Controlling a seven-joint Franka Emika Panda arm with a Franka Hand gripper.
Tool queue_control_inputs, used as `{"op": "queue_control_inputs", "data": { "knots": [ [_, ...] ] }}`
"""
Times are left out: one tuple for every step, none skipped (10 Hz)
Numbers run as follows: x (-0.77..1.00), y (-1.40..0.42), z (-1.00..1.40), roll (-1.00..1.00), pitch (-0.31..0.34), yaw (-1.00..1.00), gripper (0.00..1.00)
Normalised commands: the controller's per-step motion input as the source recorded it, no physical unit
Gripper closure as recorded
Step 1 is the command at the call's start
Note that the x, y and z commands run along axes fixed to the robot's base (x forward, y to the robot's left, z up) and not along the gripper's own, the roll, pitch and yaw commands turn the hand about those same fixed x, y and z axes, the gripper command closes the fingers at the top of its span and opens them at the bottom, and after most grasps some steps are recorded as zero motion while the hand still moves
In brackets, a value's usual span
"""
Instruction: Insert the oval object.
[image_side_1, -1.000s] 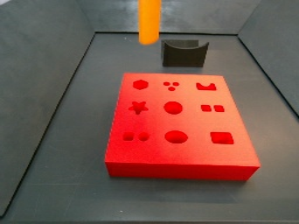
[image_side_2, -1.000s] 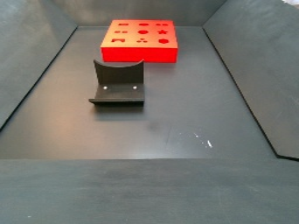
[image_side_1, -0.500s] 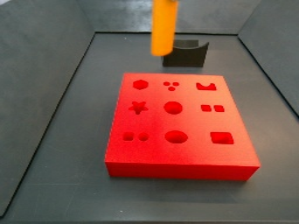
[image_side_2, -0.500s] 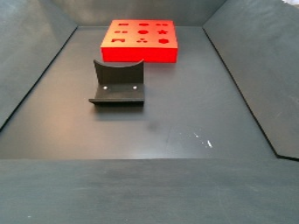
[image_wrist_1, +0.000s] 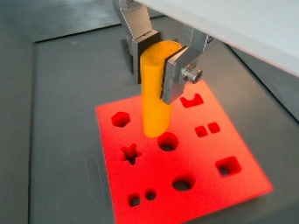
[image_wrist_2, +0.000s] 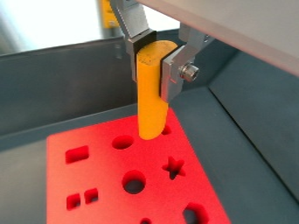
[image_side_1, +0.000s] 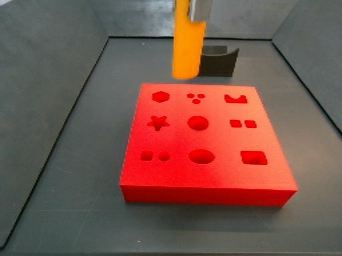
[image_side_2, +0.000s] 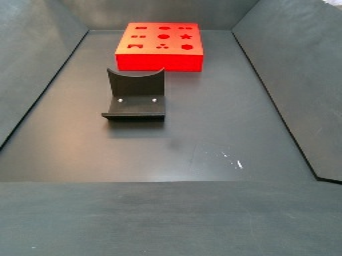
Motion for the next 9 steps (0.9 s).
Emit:
{"op": "queue_control_inputs", "data": {
  "knots": [
    [0.0, -0.09, -0.2, 0.0, 0.0, -1.0, 1.0],
    [0.0, -0.09, -0.1, 0.0, -0.004, -1.0, 1.0],
    [0.01, -0.22, -0.18, 0.0, 0.0, -0.97, 1.0],
    [0.13, -0.23, -0.19, 0.0, 0.0, -0.87, 1.0],
    [0.15, -0.21, -0.29, 0.03, 0.0, -0.83, 1.0],
    [0.41, -0.33, -0.53, 0.14, 0.154, -0.37, 1.0],
    [0.61, -0.46, -0.57, 0.13, 0.184, -0.13, 1.0],
    [0.66, -0.58, -0.51, 0.07, 0.031, -0.15, 1.0],
    [0.64, -0.55, -0.41, 0.12, 0.0, -0.21, 1.0]
  ]
}}
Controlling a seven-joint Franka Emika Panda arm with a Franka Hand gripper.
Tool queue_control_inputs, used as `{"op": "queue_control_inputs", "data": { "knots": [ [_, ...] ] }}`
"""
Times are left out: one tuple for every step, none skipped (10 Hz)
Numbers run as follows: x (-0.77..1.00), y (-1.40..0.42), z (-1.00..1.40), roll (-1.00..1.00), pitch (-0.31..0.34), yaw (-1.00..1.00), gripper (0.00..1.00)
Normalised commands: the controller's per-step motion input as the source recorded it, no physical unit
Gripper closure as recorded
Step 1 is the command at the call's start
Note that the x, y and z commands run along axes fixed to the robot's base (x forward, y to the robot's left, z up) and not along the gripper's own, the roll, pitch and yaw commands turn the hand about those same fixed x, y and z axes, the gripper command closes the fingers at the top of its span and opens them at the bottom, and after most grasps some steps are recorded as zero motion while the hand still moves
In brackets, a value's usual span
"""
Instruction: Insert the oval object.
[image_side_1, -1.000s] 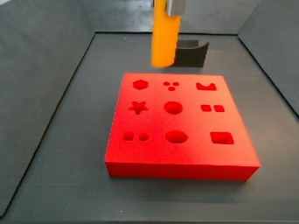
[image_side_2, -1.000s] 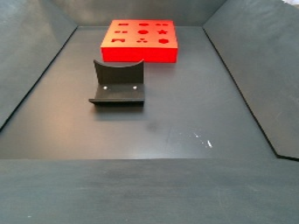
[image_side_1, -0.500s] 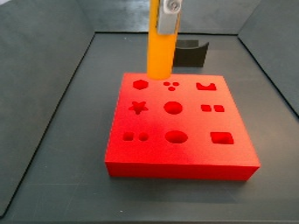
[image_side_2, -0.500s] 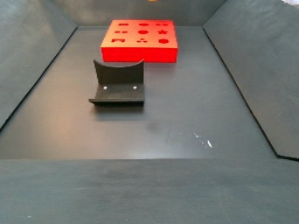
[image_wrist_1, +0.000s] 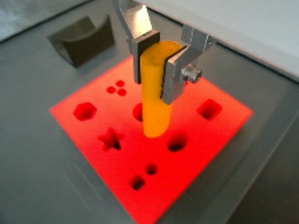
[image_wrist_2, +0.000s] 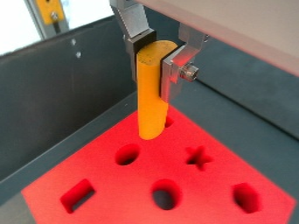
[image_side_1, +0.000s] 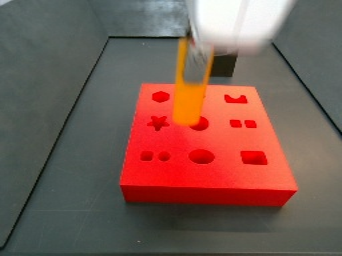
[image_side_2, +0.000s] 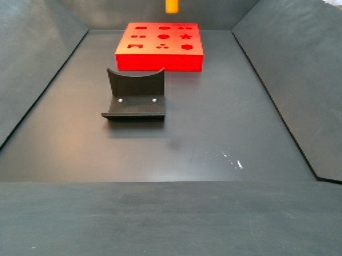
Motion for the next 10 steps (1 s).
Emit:
{"op": "queue_control_inputs", "data": {
  "knots": [
    [0.63, -0.36, -0.21, 0.09, 0.0, -0.33, 1.0],
    [0.49, -0.06, -0.23, 0.0, 0.0, -0.62, 1.0],
    [0.42, 0.0, -0.19, -0.07, -0.054, -0.69, 1.0],
    [0.38, 0.0, -0.04, -0.09, -0.133, -0.67, 1.0],
    [0.22, 0.0, 0.0, -0.03, -0.11, -0.5, 1.0],
    [0.13, 0.0, -0.01, 0.0, -0.089, -0.38, 1.0],
    [0.02, 0.0, -0.07, 0.0, -0.05, -0.2, 1.0],
    [0.0, 0.0, -0.16, 0.07, -0.006, 0.0, 1.0],
    [0.0, -0.05, -0.16, 0.1, 0.0, 0.18, 1.0],
    [0.0, -0.1, -0.09, 0.06, -0.009, 0.41, 1.0]
  ]
}}
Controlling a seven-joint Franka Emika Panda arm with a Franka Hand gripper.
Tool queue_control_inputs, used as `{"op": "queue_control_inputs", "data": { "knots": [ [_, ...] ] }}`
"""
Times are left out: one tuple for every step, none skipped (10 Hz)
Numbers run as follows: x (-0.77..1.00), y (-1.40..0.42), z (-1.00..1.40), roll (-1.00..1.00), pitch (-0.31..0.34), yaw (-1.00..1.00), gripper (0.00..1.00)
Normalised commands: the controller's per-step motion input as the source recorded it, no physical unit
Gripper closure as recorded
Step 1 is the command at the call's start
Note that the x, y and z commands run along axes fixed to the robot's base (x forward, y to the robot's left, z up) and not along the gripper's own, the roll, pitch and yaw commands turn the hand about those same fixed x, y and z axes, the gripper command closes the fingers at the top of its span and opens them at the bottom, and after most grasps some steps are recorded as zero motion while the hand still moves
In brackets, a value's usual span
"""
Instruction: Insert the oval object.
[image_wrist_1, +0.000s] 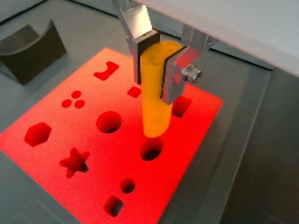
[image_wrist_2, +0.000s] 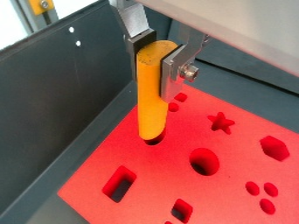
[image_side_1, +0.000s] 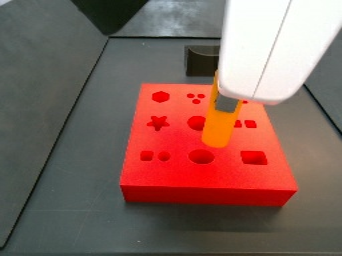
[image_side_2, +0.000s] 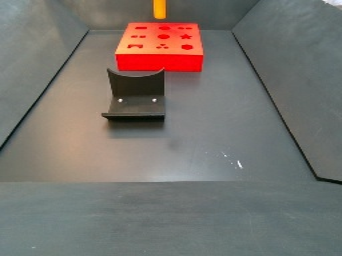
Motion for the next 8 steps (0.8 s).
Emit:
{"op": "queue_control_inputs", "data": {
  "knots": [
    [0.0, -0.07, -0.1, 0.04, -0.026, 0.42, 1.0],
    [0.0, -0.02, -0.15, 0.01, -0.041, 0.42, 1.0],
    [0.0, 0.0, -0.21, 0.01, -0.06, 0.39, 1.0],
    [0.0, 0.03, -0.25, 0.0, -0.089, 0.32, 1.0],
    [0.0, 0.0, -0.19, 0.0, -0.067, 0.2, 1.0],
    [0.0, 0.0, -0.19, 0.0, -0.081, 0.11, 1.0],
    [-0.11, 0.0, -0.17, 0.0, -0.09, 0.04, 1.0],
    [-0.2, 0.0, -0.09, 0.0, -0.097, 0.01, 1.0]
  ]
}}
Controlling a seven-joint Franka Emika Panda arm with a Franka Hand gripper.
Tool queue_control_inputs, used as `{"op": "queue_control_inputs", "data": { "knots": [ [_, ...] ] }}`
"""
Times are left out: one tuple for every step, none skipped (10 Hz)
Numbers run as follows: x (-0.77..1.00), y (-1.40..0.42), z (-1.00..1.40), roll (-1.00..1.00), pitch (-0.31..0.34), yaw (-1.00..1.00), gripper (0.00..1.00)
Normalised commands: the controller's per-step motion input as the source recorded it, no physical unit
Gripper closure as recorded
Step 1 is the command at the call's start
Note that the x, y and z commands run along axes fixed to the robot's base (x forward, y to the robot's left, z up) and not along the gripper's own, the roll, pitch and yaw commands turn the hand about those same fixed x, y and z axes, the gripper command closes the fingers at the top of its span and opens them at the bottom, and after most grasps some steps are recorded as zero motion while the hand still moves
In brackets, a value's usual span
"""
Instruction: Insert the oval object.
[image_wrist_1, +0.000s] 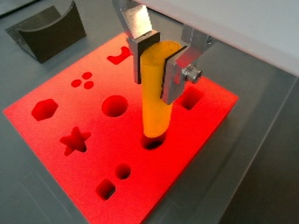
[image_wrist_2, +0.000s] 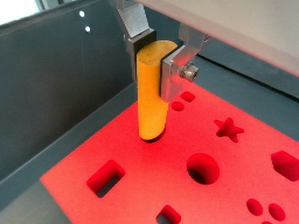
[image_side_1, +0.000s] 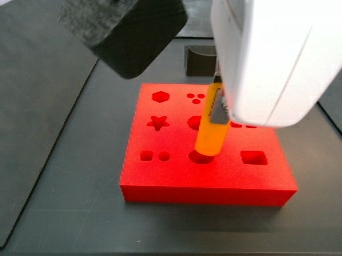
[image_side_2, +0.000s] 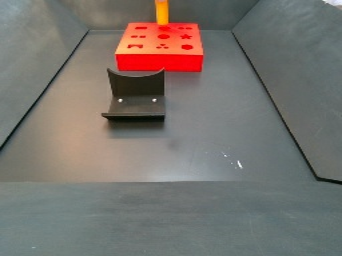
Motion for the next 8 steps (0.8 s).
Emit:
{"op": "queue_control_inputs", "data": {
  "knots": [
    [-0.08, 0.0, -0.07, 0.0, -0.079, 0.0, 1.0],
    [-0.05, 0.0, -0.1, 0.0, -0.081, 0.0, 1.0],
    [-0.08, 0.0, -0.16, 0.0, -0.097, 0.0, 1.0],
    [0.0, 0.0, -0.19, 0.0, -0.084, 0.01, 1.0],
    [-0.11, 0.0, -0.17, -0.02, -0.107, 0.0, 1.0],
    [0.0, -0.04, -0.12, 0.0, -0.077, 0.05, 1.0],
    [0.02, -0.05, -0.14, 0.0, -0.06, 0.07, 1.0],
    [0.0, -0.02, -0.17, 0.0, -0.05, 0.06, 1.0]
  ]
}}
